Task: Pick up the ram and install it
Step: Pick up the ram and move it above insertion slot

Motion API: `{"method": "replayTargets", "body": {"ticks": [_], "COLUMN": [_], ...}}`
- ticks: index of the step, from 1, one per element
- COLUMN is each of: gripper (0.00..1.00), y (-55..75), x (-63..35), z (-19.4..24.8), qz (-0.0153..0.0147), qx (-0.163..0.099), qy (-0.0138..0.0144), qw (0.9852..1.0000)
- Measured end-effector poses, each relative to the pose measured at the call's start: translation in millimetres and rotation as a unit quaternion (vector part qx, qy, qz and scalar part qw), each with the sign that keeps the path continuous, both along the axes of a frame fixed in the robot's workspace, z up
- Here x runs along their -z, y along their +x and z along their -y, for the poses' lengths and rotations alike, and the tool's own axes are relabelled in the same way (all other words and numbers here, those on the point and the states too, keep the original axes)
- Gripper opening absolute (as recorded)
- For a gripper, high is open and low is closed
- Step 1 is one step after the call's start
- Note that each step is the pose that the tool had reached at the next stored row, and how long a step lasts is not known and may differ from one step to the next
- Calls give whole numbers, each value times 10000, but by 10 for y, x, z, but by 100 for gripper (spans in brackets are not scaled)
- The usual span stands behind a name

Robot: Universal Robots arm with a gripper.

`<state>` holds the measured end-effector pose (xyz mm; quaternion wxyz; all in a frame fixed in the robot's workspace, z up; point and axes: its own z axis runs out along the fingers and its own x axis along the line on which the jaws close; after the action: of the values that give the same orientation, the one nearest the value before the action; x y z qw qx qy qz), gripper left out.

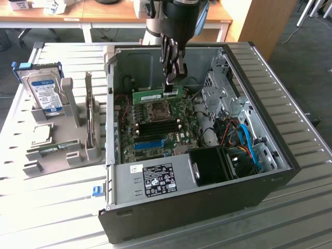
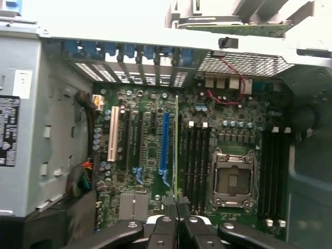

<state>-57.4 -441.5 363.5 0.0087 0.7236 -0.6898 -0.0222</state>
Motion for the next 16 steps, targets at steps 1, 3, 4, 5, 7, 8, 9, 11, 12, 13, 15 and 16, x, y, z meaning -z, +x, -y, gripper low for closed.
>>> {"method": "replayTargets", "body": {"ticks": [1,3,4,5,7,8,9,11,12,13,15,16], "gripper": [12,12,12,12,12,12,12,12,12,12,12,12], "y": [-2,-5,-7,-8,-12,-13,-14,-14,-13,-13,-14,-14], "x": [5,14,18,23,31,35,39,45,47,47,46,47], "z": [-26,-79,-103,-127,-170,-191,-209,-229,-231,-231,-231,-232], "qz": [0,0,0,0,0,0,0,0,1,1,0,0], "qx": [0,0,0,0,0,0,0,0,-1,-1,0,0], "qy": [0,0,0,0,1,0,0,0,1,1,0,0], "qw": [10000,10000,10000,10000,10000,10000,10000,10000,10000,10000,10000,10000]}}
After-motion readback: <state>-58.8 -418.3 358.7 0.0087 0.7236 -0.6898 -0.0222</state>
